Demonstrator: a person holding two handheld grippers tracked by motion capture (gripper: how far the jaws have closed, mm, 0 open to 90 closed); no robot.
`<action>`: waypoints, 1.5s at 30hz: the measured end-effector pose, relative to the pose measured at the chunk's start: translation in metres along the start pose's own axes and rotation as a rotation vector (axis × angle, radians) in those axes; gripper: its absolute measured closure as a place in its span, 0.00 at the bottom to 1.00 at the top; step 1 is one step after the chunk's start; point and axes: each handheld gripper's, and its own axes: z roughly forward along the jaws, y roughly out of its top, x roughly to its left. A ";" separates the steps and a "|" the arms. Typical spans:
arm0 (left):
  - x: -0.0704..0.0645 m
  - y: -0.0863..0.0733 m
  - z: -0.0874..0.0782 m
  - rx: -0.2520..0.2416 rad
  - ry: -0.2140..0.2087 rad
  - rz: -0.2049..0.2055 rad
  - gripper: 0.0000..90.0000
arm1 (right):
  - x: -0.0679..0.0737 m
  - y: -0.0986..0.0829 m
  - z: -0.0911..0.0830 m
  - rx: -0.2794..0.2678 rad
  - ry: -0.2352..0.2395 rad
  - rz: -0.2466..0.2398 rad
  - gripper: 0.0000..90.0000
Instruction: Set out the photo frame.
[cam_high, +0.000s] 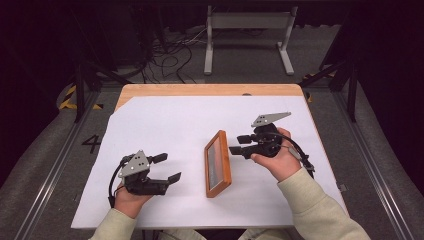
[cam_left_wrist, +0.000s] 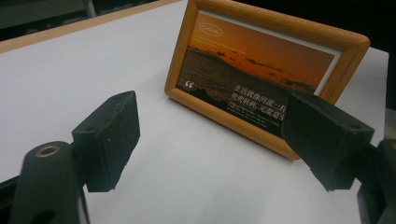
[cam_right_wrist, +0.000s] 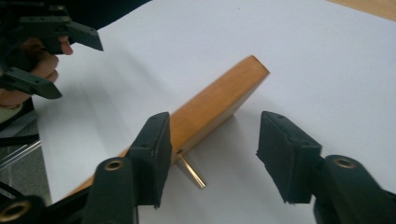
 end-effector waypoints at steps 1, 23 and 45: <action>0.000 0.000 0.000 0.000 -0.002 -0.002 0.22 | 0.003 0.002 0.000 0.003 0.004 0.000 0.45; -0.001 -0.001 0.000 -0.003 -0.009 -0.005 0.22 | 0.025 0.005 0.031 0.129 0.005 0.073 0.28; 0.000 -0.003 0.003 0.003 -0.012 -0.013 0.21 | 0.026 0.000 0.062 0.259 0.024 0.229 0.42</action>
